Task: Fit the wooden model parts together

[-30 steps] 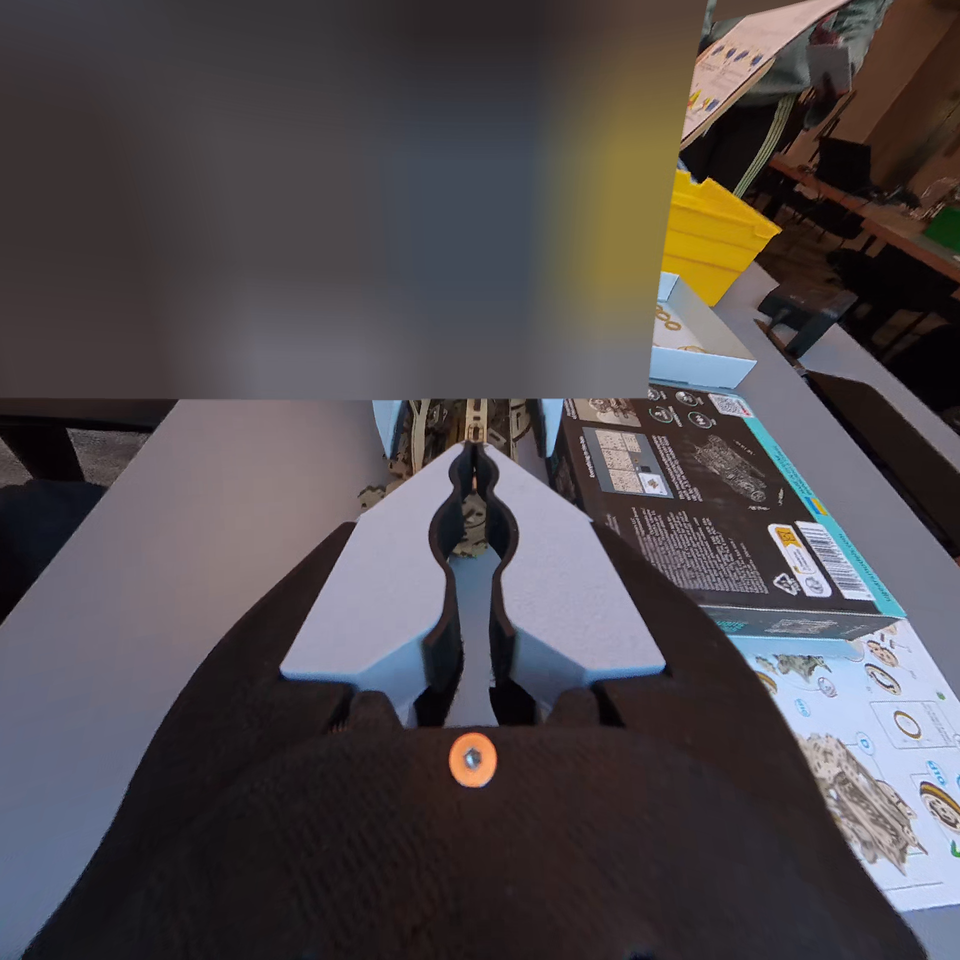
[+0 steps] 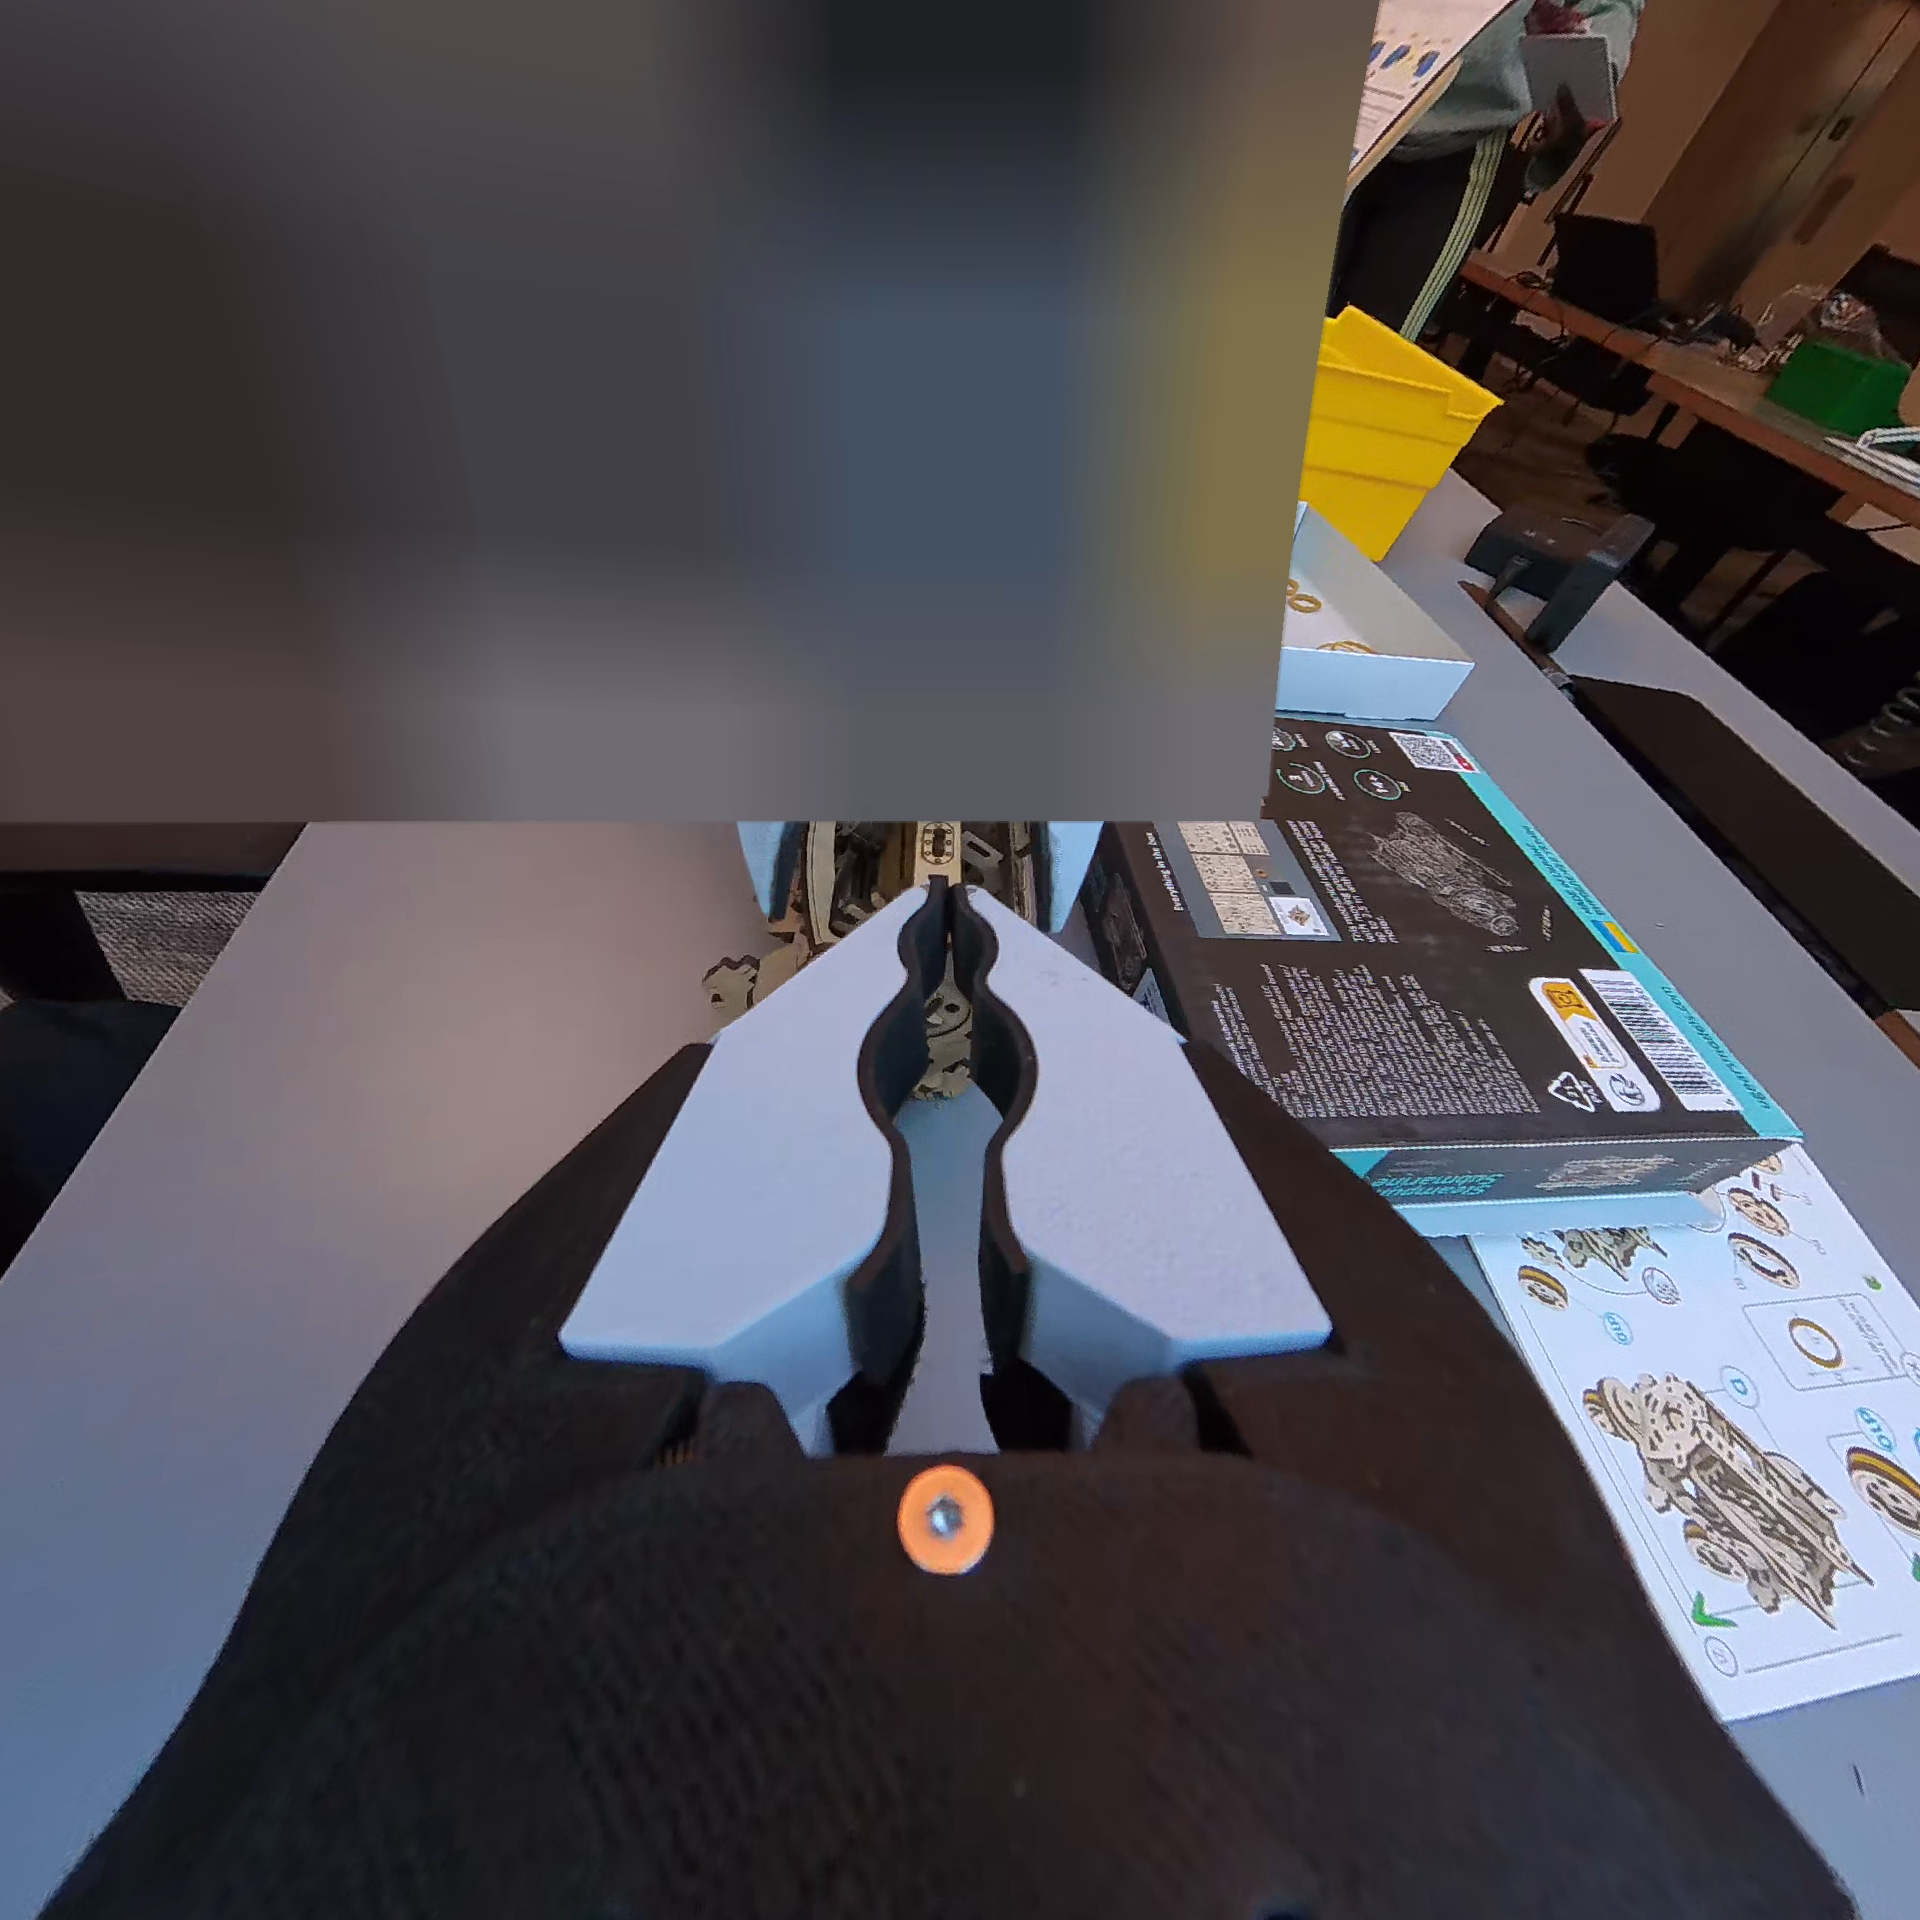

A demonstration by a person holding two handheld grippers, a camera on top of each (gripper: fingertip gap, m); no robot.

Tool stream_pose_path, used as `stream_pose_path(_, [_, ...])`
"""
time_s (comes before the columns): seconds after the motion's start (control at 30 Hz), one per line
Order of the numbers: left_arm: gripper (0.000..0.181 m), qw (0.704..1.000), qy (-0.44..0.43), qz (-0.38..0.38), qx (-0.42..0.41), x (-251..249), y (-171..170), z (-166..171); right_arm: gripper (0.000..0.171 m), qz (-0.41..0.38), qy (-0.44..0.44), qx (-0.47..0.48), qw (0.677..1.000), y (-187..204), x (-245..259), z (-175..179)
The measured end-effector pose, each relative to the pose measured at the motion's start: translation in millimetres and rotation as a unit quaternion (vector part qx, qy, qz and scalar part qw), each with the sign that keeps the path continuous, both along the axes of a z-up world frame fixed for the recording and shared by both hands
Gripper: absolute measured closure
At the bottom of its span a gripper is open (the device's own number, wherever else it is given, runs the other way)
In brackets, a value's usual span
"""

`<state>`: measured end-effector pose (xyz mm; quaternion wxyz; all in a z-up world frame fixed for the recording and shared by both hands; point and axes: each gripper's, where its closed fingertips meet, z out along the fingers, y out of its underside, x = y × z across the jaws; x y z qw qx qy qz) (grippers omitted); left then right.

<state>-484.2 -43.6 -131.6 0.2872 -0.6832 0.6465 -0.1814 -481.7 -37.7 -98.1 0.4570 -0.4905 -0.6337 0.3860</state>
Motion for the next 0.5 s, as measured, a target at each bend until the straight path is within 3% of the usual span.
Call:
stream_pose_path(0.37, [0.127, 1.0, -0.006, 0.01, 0.013, 0.0, -0.5, -3.4, 0.171, 0.008, -0.006, -0.02, 1.0, -2.3, -1.4, -2.1])
stream_pose_path(0.43, [0.127, 1.0, -0.003, 0.008, 0.016, -0.2, -0.9, -3.3, 0.171, 0.017, 0.05, 0.015, 0.998, -11.1, 1.4, 22.3])
stream_pose_path(0.5, [0.127, 1.0, -0.002, 0.005, 0.018, 0.1, -1.3, -3.3, 0.171, 0.002, 0.027, 0.027, 0.999, -8.3, 0.2, 12.2])
